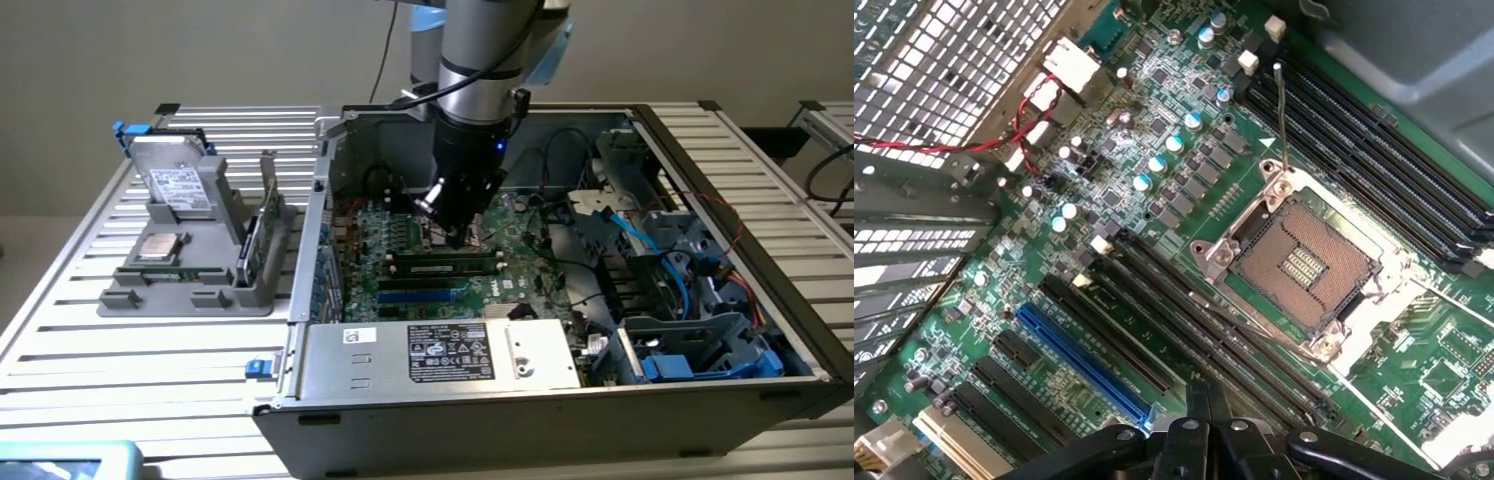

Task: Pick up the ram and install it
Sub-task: 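Press down the ram until it locks into place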

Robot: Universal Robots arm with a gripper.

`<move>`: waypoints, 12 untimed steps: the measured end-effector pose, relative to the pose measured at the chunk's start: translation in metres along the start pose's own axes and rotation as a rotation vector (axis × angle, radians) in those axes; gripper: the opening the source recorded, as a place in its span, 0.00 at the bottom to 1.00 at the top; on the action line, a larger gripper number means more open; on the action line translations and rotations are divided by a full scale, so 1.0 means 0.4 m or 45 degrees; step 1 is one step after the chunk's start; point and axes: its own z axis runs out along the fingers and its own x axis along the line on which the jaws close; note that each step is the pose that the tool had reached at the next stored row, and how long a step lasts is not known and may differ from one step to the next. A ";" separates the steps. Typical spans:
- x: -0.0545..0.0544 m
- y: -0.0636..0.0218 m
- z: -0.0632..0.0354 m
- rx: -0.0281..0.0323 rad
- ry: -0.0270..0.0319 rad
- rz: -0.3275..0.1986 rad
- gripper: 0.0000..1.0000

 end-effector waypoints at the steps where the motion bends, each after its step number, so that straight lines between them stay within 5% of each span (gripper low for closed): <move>1: 0.000 0.000 0.000 0.0017 -0.0013 0.011 0.11; 12: 0.000 0.000 0.000 0.0301 -0.0020 0.131 0.11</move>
